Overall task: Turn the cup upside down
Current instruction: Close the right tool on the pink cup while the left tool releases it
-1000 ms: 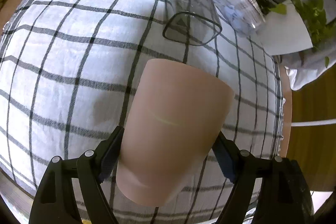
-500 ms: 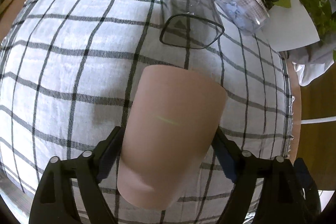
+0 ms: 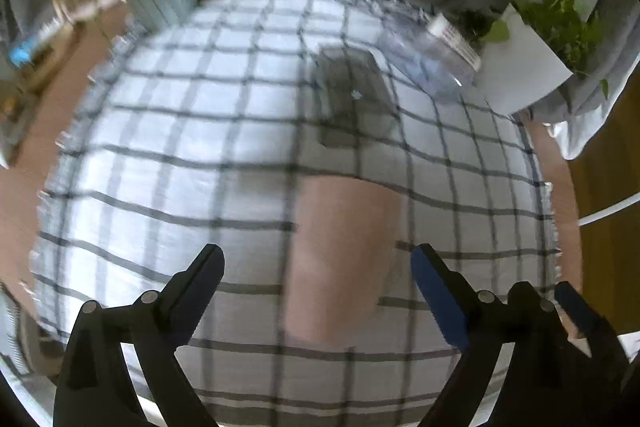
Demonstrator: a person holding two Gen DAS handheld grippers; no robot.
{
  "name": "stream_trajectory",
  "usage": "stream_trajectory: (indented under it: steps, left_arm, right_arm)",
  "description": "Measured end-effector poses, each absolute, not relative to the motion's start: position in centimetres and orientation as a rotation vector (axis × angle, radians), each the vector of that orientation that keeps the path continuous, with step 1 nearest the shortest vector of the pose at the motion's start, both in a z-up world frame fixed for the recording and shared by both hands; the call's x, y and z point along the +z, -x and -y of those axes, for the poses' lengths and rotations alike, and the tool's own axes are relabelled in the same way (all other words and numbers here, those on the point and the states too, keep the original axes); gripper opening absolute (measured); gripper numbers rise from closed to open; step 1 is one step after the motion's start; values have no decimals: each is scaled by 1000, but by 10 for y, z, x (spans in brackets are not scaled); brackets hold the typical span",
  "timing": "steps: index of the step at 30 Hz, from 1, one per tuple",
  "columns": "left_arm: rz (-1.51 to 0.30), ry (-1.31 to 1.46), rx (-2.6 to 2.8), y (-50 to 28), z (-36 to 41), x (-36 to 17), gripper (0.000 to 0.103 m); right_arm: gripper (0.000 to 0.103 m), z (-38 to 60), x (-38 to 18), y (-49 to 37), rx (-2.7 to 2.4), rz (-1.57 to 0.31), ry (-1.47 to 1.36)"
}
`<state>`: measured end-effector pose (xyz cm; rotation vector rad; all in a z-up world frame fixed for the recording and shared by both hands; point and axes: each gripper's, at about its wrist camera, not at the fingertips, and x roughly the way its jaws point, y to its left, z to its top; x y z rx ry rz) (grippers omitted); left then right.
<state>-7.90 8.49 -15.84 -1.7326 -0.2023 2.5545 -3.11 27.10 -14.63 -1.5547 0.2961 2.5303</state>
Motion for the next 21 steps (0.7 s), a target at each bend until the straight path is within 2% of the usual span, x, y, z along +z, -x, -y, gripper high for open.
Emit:
stream_trajectory:
  steps: [4, 21]
  left_arm:
    - [106, 1700, 2675, 64, -55, -149, 99]
    - [6, 1806, 2705, 30, 26, -180, 99]
  right_arm:
    - [80, -251, -146, 30, 2567, -310, 1582]
    - [80, -162, -174, 29, 2674, -312, 1681]
